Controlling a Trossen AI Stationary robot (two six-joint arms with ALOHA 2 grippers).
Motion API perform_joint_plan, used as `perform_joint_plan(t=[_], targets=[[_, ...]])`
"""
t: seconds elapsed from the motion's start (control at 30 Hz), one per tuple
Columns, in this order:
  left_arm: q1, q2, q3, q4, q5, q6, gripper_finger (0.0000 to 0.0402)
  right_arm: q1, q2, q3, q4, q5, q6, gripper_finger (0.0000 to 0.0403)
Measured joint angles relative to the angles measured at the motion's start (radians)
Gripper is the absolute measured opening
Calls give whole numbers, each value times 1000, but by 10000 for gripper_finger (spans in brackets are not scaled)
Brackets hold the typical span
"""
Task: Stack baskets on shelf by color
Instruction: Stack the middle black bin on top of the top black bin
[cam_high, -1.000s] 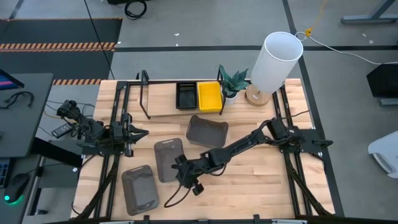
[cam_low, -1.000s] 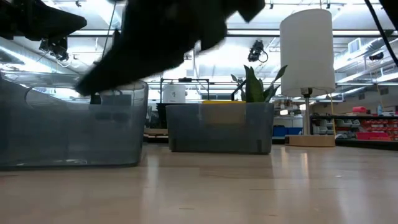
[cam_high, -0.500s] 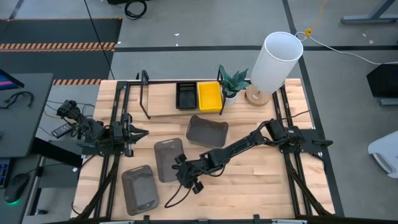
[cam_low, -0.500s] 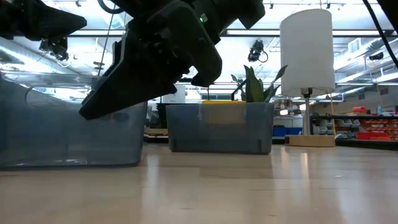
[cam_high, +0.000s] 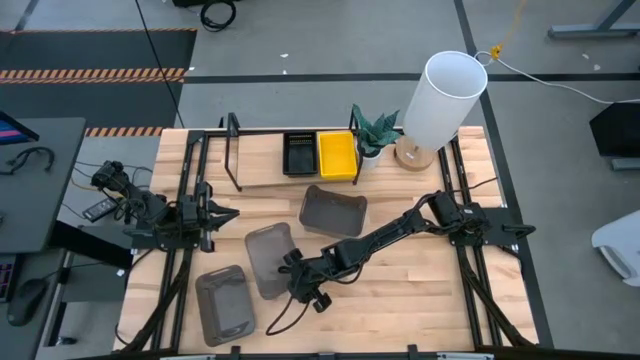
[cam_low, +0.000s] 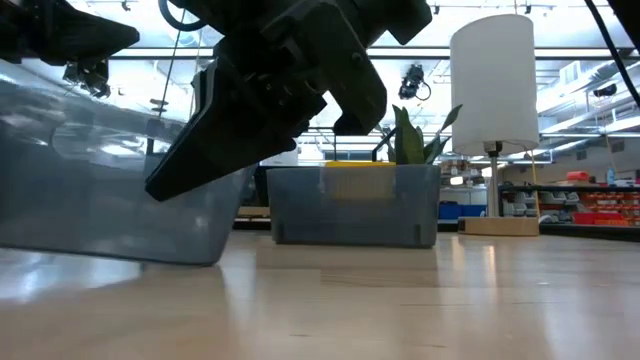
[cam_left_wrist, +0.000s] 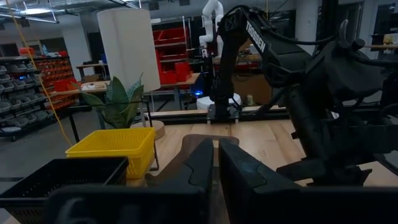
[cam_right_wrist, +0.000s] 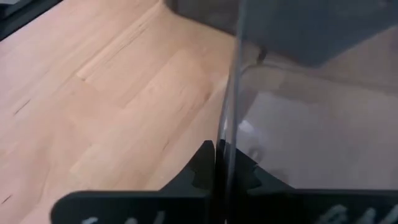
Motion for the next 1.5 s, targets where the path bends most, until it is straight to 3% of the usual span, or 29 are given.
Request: perform_joint_plan(t=[0.67, 0.87, 1.5], targets=[[0, 0, 0, 0, 0, 0, 36, 0, -34, -1, -84, -4, -7, 8], [0, 0, 0, 2, 0, 0, 36, 7, -83, -2, -163, 58, -64, 7], [0, 0, 0, -1, 0, 0, 36, 9, -276, -1, -405, 67, -172, 7]])
